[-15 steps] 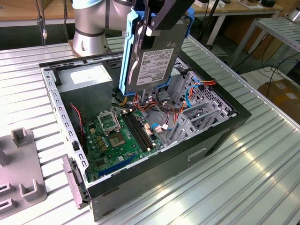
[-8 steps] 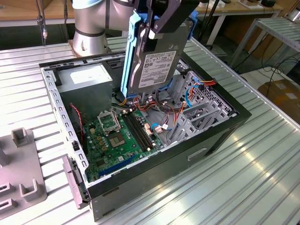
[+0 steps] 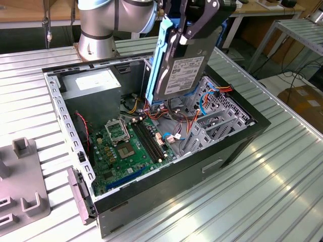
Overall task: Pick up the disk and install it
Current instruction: 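Insert the disk into the insertion slot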
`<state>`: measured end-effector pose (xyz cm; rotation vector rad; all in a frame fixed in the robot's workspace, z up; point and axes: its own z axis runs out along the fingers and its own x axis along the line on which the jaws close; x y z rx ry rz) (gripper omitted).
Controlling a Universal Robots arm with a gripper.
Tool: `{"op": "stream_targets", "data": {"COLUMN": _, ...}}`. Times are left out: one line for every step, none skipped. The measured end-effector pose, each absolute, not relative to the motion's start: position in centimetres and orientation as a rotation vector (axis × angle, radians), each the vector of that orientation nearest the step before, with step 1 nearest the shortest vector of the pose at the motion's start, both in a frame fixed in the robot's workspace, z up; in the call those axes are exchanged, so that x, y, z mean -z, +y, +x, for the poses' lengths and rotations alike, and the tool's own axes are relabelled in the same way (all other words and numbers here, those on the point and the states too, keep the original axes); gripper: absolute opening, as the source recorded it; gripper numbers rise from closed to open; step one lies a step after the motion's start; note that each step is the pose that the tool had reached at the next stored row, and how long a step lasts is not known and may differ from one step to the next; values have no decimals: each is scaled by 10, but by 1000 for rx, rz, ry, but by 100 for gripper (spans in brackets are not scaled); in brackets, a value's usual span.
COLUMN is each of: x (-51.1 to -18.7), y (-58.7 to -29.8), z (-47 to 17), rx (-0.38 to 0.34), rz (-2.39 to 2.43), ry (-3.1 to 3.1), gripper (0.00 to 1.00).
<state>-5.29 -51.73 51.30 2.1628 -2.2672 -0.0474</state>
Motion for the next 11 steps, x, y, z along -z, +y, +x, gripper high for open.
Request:
{"op": "stream_targets", "data": {"x": -513, "y": -517, "z": -50, "rx": 47, "rz": 2163, "ry": -2267, "gripper": 37}}
{"op": "stream_targets", "data": {"x": -512, "y": -517, "z": -45, "rx": 47, "rz": 2163, "ry": -2267, "gripper": 37}}
{"op": "stream_targets", "data": {"x": -512, "y": -517, "z": -42, "rx": 47, "rz": 2163, "ry": -2267, "gripper": 37}}
{"op": "stream_targets", "data": {"x": -511, "y": -517, "z": -38, "rx": 47, "rz": 2163, "ry": -2267, "gripper": 37}}
{"op": "stream_targets", "data": {"x": -511, "y": -517, "z": -35, "rx": 46, "rz": 2162, "ry": -2267, "gripper": 37}}
{"op": "stream_targets", "data": {"x": -510, "y": -517, "z": -29, "rx": 46, "rz": 2162, "ry": -2267, "gripper": 37}}
{"op": "stream_targets", "data": {"x": -510, "y": -517, "z": -23, "rx": 46, "rz": 2162, "ry": -2267, "gripper": 37}}
{"op": "stream_targets", "data": {"x": -510, "y": -517, "z": -20, "rx": 46, "rz": 2162, "ry": -2267, "gripper": 37}}
{"op": "stream_targets", "data": {"x": -510, "y": -518, "z": -18, "rx": 46, "rz": 2162, "ry": -2267, "gripper": 37}}
{"op": "stream_targets", "data": {"x": -510, "y": -518, "z": -16, "rx": 46, "rz": 2162, "ry": -2267, "gripper": 37}}
{"op": "stream_targets", "data": {"x": -509, "y": -519, "z": -15, "rx": 46, "rz": 2162, "ry": -2267, "gripper": 37}}
